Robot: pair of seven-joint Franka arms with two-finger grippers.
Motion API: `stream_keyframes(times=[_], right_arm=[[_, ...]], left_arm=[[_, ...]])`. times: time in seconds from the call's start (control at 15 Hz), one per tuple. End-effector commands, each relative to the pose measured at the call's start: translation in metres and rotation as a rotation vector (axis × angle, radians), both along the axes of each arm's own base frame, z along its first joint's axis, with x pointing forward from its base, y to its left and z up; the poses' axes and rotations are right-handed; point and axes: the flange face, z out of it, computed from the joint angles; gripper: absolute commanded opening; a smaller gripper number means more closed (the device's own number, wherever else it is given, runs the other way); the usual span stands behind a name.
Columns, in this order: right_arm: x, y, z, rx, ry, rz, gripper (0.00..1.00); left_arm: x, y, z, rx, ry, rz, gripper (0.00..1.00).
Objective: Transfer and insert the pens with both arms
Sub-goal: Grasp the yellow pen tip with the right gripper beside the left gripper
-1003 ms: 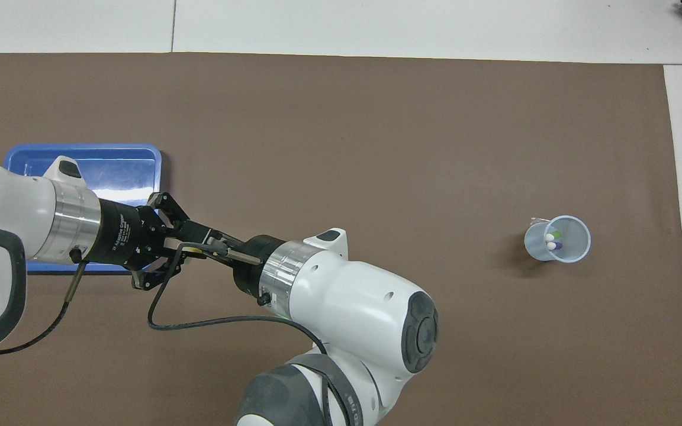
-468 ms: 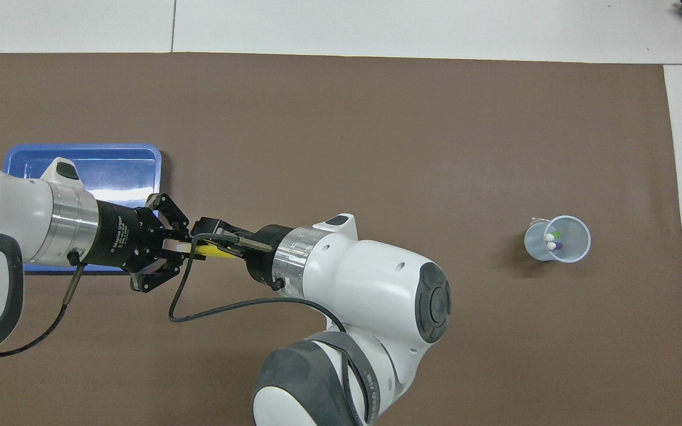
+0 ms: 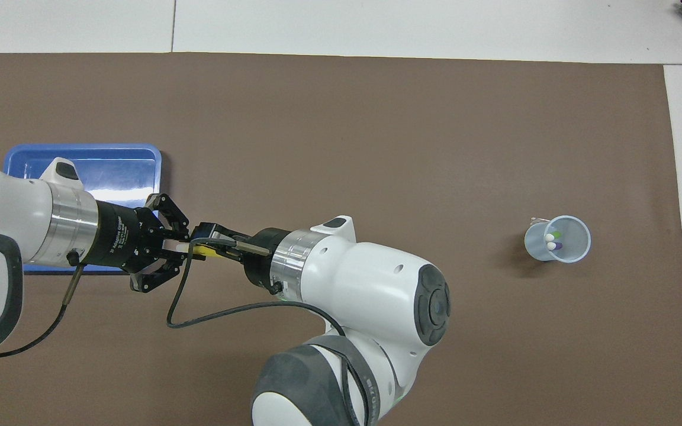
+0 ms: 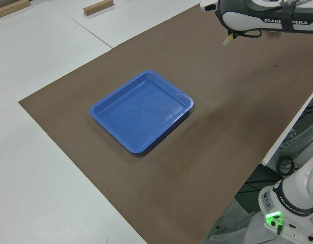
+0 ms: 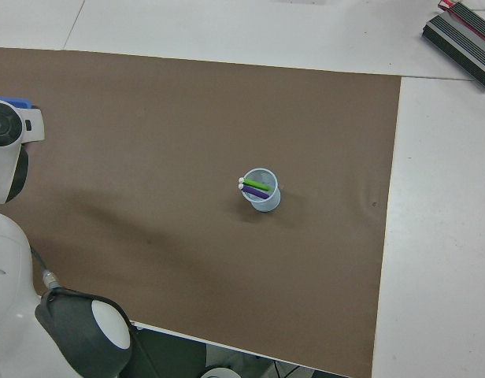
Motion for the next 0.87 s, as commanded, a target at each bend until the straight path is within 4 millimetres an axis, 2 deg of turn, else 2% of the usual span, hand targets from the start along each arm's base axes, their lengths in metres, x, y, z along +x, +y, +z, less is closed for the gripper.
stream_keyframes(times=[0.0,0.13,0.33,0.67,0.8], right_arm=[[-0.0065,-0.0049,0.0012,-0.017,-0.001,0.024,0.44],[-0.0091,-0.0063,-0.0005,-0.024,-0.001,0.027,0.43],[-0.0097,-0.0066,-0.0011,-0.026,-0.001,0.029,0.23],[-0.0113,-0.0066,-0.0033,-0.028,0.005,0.028,0.13],[-0.0106,-0.0073,-0.0033,-0.028,0.004,0.027,0.00]], left_arm=[[-0.0117,0.0014,0.0047,-0.016,0.005,0.015,0.00],[-0.0122,0.0015,0.0047,-0.015,0.005,0.015,0.00],[-0.0119,0.0021,0.0053,-0.016,0.004,0.016,0.00],[-0.0117,0.0036,0.0053,-0.016,0.006,0.019,0.00],[-0.0116,0.0042,0.0052,-0.016,0.007,0.019,0.00]])
